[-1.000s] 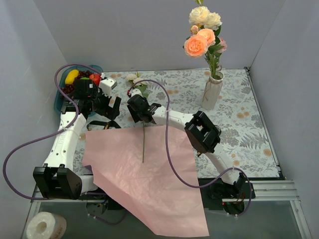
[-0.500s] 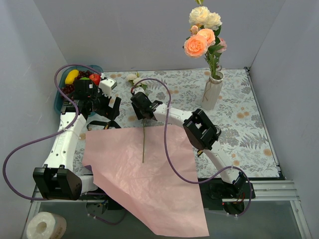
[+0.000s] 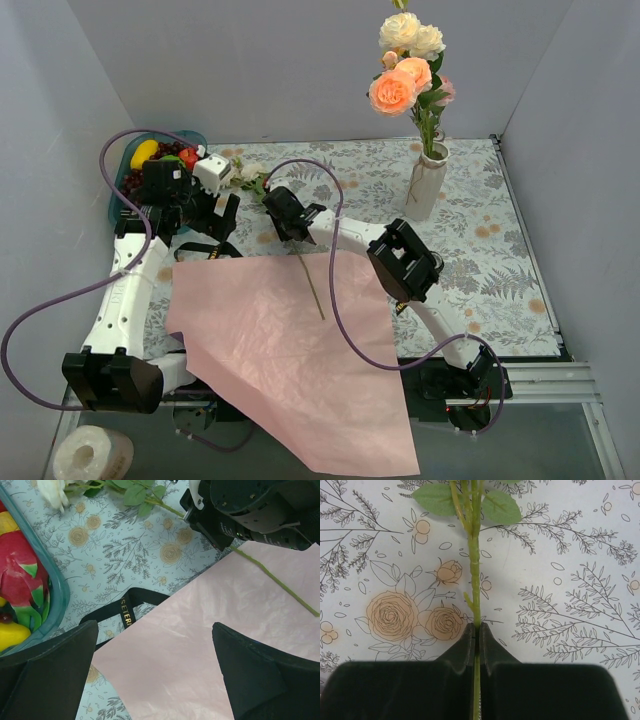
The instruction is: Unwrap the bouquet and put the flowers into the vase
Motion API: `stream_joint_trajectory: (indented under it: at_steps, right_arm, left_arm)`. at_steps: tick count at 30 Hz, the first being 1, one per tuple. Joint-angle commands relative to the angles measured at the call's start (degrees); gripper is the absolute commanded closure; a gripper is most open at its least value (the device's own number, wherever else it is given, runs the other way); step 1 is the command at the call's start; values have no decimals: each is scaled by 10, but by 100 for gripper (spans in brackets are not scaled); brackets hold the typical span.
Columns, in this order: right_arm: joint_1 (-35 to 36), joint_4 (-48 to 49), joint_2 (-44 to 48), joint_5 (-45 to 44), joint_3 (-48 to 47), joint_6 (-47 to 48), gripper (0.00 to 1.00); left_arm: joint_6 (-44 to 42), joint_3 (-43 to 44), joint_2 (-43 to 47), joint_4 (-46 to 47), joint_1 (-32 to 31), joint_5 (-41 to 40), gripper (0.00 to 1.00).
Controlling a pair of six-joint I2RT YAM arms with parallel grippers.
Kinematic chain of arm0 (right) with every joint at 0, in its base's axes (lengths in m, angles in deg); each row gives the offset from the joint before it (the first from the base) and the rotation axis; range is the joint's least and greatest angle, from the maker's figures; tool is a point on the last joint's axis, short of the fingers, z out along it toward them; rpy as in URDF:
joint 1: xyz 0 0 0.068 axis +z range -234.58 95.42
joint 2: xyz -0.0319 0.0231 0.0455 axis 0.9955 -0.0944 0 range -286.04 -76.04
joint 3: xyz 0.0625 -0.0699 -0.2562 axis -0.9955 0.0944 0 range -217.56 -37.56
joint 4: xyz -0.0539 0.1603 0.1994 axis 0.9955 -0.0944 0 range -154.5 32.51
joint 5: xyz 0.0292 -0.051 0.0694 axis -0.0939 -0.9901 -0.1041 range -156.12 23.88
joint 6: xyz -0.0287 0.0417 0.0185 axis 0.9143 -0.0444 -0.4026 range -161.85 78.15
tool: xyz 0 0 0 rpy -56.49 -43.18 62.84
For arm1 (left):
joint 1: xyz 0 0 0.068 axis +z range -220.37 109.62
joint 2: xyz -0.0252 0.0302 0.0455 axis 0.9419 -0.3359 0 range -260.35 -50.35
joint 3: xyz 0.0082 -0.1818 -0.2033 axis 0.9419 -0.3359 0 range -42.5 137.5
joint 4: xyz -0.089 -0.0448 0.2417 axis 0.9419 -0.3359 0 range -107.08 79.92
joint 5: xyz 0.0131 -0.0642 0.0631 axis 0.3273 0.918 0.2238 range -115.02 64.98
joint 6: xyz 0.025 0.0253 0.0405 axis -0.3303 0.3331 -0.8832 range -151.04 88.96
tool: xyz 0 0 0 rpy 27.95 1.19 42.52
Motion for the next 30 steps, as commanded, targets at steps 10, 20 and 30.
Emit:
stream_joint_trajectory:
  at_steps: [10,20,30]
  right_arm:
    - [-27,15,219,21,26,111,99]
    - [-19,-44,278,80,-240,202,99]
    - [-17,191,557,129,15,283,99]
  left_arm:
    - [26,60,6,-4,-2,2,2]
    - [74,205,-36,-58,-2,75,2]
    - [85,160,-44,-35,-2,87,2]
